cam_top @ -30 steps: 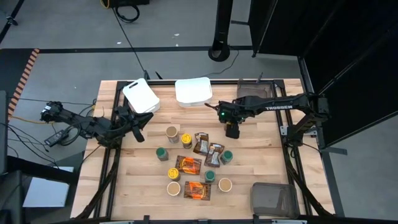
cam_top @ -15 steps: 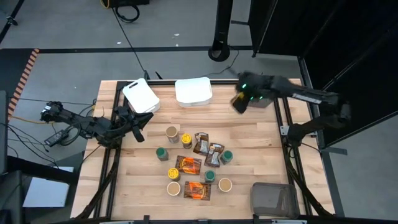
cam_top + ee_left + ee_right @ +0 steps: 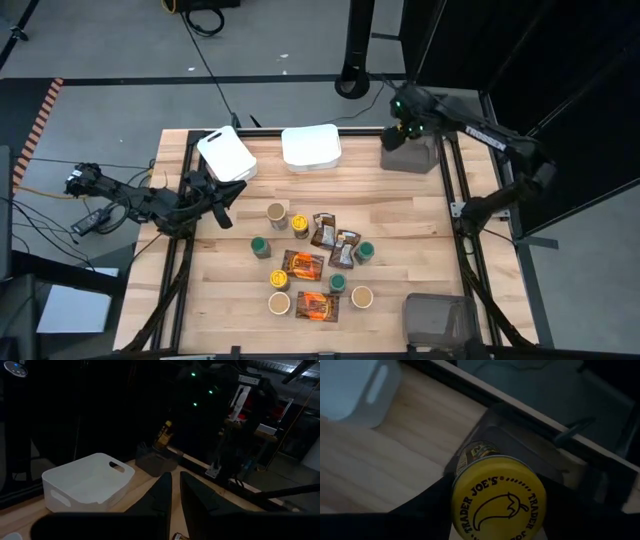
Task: Sort spices by type
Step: Put the right yellow seasoning bottle into the top black bin, then put the top gold seasoning bottle into the left white bin
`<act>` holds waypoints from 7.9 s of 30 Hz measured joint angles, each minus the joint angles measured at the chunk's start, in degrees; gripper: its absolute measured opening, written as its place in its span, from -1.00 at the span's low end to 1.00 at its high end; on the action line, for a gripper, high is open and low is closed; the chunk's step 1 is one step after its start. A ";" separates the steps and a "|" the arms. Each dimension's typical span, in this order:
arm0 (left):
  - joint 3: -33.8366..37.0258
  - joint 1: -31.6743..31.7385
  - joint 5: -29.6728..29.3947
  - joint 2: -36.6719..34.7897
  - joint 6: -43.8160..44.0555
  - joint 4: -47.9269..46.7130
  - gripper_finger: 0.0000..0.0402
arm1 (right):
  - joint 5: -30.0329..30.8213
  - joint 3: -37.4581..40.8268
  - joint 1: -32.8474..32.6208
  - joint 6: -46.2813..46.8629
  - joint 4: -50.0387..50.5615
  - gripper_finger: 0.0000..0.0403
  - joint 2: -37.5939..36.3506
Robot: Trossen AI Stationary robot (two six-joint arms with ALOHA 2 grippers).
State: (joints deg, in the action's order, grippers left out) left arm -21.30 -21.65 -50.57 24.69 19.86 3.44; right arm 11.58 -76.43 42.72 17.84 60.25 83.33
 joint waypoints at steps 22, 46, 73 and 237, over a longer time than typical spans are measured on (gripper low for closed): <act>0.00 0.02 -7.04 0.00 1.79 1.52 -0.80 | -3.12 -10.75 7.88 -14.62 1.80 0.20 17.97; 0.00 0.02 -9.60 0.02 2.95 1.33 -0.80 | -6.43 -10.68 10.29 -16.55 -1.42 0.39 23.47; 0.00 0.02 17.94 1.86 -3.92 17.77 -0.37 | -2.65 -23.86 6.49 -22.64 1.15 0.41 5.84; -50.14 79.44 34.69 51.56 -3.86 -63.10 0.38 | -4.33 -13.15 1.53 -28.34 10.05 0.23 -8.72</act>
State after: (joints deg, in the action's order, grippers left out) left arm -71.44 57.79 -15.88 76.25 15.99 -59.66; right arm 7.25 -89.58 44.26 -10.50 70.30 74.61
